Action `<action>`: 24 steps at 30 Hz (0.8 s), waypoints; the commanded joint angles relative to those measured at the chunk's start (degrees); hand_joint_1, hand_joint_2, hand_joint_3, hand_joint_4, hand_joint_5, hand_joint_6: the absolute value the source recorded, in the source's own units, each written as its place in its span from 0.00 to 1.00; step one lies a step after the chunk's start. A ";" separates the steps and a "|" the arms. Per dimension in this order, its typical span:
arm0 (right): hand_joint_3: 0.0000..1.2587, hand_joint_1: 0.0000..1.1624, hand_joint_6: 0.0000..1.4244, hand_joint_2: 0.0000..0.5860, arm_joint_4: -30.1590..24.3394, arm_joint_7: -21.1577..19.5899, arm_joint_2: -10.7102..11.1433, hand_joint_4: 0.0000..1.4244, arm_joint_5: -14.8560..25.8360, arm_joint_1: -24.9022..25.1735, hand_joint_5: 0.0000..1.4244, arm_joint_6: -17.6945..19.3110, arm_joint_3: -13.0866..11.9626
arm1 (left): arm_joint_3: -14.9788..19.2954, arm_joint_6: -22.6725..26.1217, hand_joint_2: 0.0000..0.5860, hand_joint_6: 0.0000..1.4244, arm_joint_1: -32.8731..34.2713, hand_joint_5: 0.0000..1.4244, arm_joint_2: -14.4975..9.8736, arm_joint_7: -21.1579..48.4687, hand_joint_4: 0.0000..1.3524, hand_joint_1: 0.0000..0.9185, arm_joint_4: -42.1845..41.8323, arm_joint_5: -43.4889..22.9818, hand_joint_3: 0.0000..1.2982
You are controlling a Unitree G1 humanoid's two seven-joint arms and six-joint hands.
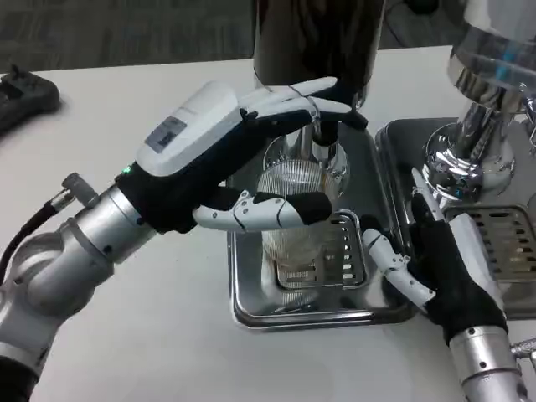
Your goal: Grasp the cup under the faucet to collect the drink, then remove the cup.
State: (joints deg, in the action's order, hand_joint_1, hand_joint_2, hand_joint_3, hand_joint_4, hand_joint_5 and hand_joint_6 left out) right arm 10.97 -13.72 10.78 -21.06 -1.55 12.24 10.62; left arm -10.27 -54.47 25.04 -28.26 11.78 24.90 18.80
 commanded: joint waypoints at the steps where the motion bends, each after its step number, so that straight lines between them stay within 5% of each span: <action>1: 0.01 0.29 0.03 0.57 0.36 -0.14 -0.30 0.00 -0.11 -0.07 0.00 1.19 -0.63 | -4.58 -1.96 0.27 0.16 -0.76 0.21 -0.41 2.30 0.15 0.00 -1.34 5.73 0.26; 9: 0.01 0.30 0.03 0.56 0.76 2.14 -0.37 0.00 1.06 1.05 0.00 1.58 -0.67 | -5.74 -1.64 0.26 0.16 -0.87 0.21 -1.08 0.87 0.15 0.00 -1.64 6.58 0.26; 15: 0.00 0.33 0.01 0.46 1.85 5.18 -1.28 0.00 2.46 3.55 0.00 0.50 -0.71 | -6.15 -1.29 0.26 0.16 -0.88 0.21 -1.69 0.24 0.15 0.00 -2.10 6.58 0.26; 24: 0.00 0.34 0.00 0.40 3.88 9.10 0.26 0.00 1.13 6.59 0.00 -0.27 0.03 | -6.00 -1.25 0.27 0.16 -0.96 0.21 -1.91 -0.42 0.15 0.00 -2.18 5.74 0.26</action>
State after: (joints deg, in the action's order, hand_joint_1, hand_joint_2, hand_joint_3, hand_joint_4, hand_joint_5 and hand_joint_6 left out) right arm 13.75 -5.72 10.10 -19.32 4.22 12.24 10.25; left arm -12.57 -54.14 25.40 -30.30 8.33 23.42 21.06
